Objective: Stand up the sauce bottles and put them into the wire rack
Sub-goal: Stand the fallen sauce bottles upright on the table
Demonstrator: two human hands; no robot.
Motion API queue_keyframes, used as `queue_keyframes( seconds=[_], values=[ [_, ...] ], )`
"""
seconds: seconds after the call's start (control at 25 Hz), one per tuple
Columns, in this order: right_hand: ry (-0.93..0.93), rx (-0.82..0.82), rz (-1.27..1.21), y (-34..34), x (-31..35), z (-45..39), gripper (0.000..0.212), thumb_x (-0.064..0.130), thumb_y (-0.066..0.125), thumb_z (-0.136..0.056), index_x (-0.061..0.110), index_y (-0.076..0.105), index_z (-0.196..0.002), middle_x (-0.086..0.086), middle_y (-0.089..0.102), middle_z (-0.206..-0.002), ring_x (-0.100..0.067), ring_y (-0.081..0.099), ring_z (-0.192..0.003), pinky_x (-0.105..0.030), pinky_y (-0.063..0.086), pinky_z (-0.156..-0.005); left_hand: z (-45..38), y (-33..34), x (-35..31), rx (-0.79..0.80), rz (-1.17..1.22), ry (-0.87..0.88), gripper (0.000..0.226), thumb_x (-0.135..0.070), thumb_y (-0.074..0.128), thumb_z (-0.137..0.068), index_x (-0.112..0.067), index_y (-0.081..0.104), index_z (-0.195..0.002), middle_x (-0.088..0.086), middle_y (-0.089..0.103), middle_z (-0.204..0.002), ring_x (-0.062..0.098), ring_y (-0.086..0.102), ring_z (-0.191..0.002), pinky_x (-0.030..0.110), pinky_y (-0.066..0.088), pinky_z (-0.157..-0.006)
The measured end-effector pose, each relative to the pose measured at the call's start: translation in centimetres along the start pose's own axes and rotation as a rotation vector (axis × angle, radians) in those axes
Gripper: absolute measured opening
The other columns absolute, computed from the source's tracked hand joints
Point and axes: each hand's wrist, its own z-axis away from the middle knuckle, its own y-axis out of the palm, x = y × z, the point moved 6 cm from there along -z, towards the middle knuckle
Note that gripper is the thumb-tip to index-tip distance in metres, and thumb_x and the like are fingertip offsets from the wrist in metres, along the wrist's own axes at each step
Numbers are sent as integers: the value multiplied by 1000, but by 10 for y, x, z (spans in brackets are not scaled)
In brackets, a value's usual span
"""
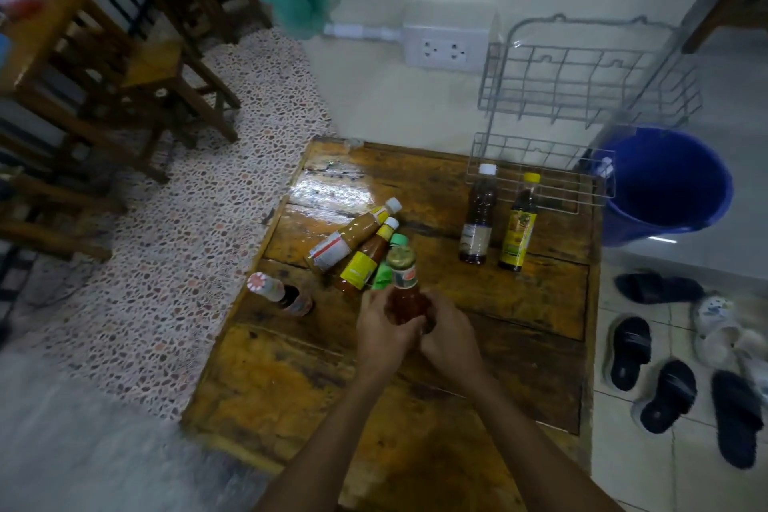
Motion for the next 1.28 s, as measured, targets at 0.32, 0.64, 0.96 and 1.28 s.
queue_keyframes(
  seconds=[0.32, 0.64, 0.96, 1.28],
  values=[
    [-226, 138, -29, 111, 81, -10, 62, 3, 69, -87, 27, 49, -140, 3, 56, -135, -21, 57, -122, -39, 53, -97, 13, -110, 60, -340, 11, -50, 47, -16, 90, -78, -16, 68, -119, -4, 55, -114, 13, 62, -102, 23, 55, -87],
    [-267, 148, 107, 131, 89, -30, 61, -1, 62, -90, 27, 44, -140, 3, 50, -143, -17, 52, -124, -26, 42, -97, 5, -117, 77, -362, 111, 5, 48, -17, 83, -87, -15, 67, -133, -6, 52, -121, 5, 57, -106, 27, 53, -96],
    [-167, 130, 125, 133, 89, -27, 57, 13, 67, -92, 32, 43, -140, 2, 57, -141, -20, 56, -123, -36, 50, -99, 5, -114, 84, -310, 141, -3, 56, -22, 82, -88, -15, 61, -139, -4, 52, -130, 11, 57, -119, 15, 52, -95],
    [-4, -46, 218, -1, 7, -2, 42, 34, 74, -91, 28, 56, -129, 10, 66, -114, -6, 64, -99, -26, 57, -78, 46, -34, 97, -47, -1, -173, 39, -52, 63, -95, -17, 65, -111, -5, 66, -99, 18, 70, -94, 33, 53, -77]
  ],
)
